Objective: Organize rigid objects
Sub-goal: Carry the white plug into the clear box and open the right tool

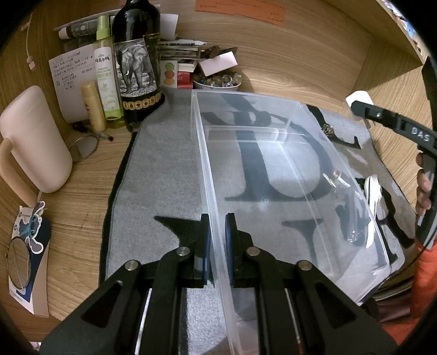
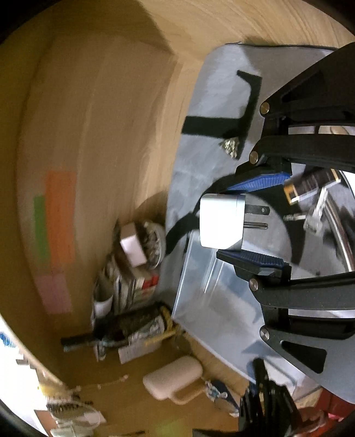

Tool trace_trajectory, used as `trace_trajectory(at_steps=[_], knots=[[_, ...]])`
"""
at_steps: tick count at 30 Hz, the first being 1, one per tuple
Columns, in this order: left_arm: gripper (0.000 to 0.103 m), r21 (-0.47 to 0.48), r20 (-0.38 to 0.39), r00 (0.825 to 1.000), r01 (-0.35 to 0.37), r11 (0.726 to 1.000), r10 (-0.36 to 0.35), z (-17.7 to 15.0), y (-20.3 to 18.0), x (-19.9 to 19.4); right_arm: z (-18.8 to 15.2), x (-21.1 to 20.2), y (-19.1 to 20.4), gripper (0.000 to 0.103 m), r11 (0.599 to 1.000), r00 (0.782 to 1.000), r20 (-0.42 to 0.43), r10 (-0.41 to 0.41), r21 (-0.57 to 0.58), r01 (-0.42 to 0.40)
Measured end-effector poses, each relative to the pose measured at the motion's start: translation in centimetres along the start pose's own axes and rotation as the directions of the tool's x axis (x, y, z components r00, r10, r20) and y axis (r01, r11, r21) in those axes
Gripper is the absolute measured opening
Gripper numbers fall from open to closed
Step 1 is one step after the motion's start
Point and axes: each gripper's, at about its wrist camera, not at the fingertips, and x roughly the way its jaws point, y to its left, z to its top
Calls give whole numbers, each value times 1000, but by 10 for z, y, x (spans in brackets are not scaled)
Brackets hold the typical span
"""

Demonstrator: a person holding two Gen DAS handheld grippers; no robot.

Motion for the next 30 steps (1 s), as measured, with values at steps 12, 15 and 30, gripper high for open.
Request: trace_trajectory(at_steps=[12, 15, 30], knots=[[10, -4, 11, 1000, 17, 1000, -17, 0, 3, -1, 5, 11, 54, 37, 992, 996, -22, 84, -95, -86], [10, 1, 12, 1000, 13, 1000, -13, 0, 2, -1, 4, 22, 66, 37, 989, 994, -50, 100, -108, -105], [10, 11, 31, 999, 9, 1000, -9, -2, 0, -2, -15, 72, 110, 37, 964, 966, -223, 133, -197, -178]])
